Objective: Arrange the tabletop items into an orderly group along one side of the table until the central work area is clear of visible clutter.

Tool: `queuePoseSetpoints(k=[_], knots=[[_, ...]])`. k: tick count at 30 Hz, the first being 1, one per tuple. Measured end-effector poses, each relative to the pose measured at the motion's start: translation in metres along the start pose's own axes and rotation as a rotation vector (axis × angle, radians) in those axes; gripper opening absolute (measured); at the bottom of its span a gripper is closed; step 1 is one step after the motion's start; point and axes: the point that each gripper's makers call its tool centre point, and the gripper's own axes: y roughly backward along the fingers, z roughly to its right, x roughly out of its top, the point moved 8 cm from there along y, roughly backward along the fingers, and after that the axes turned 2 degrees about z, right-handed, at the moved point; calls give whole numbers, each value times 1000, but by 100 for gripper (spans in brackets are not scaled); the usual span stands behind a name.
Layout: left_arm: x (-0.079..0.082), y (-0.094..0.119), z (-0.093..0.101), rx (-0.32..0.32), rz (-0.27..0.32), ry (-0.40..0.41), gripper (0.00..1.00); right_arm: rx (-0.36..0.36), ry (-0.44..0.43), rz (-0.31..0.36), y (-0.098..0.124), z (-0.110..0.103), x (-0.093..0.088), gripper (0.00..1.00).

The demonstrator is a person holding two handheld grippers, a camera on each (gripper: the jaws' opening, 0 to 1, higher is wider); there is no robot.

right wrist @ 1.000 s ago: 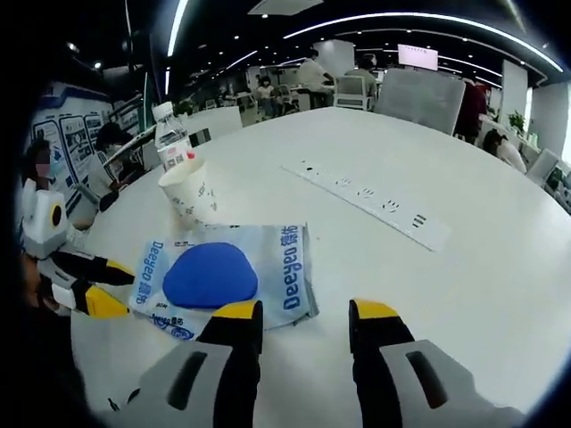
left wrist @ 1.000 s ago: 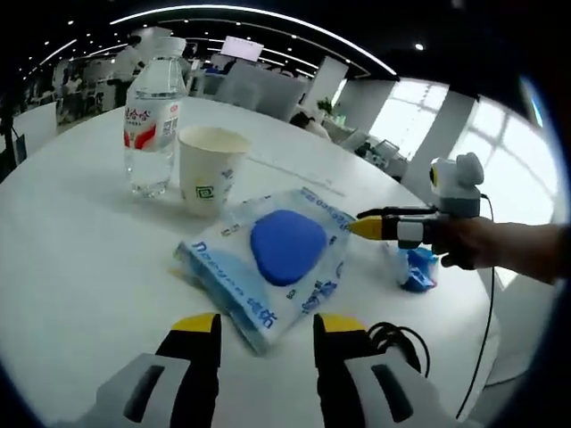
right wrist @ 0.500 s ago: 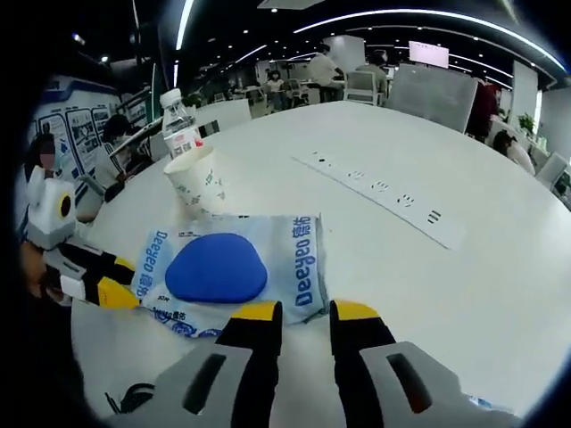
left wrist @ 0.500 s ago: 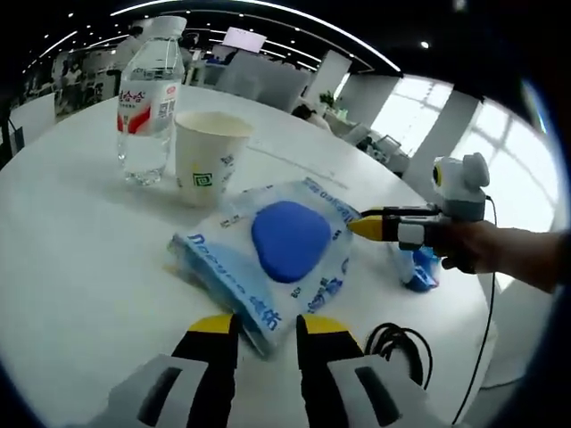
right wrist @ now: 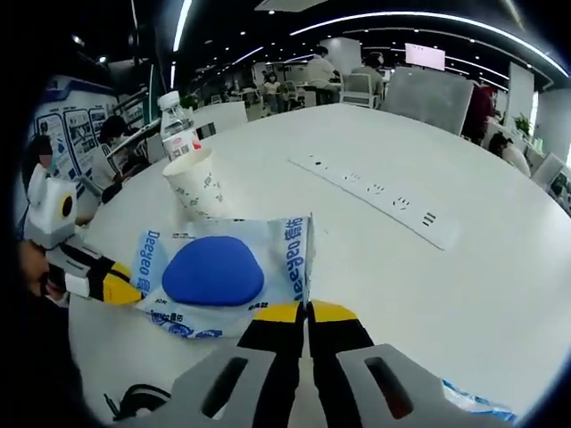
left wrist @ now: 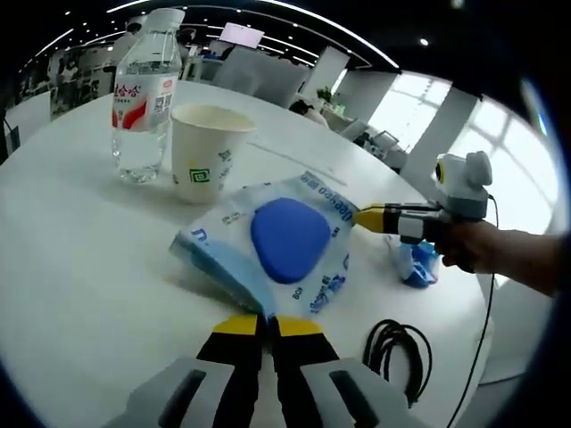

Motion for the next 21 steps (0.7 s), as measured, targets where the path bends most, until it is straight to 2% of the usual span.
queuePoseSetpoints(k=[8,11,13,16,21], knots=[[1,0,2,-26,7,29,0,-16,5,12,6,3,-1,0],[6,5,7,-40,14,13,0,-33,-6,29,12,3,2,0],[8,4,8,-51,15,-31,0,-41,-10,36,15,4,2,0],[8,3,8,-65,12,-28,0,-58,-33,54,27,3,4,0],[16,1,14,-94,4,-68,0,-99,-61,83,41,5,1,0]])
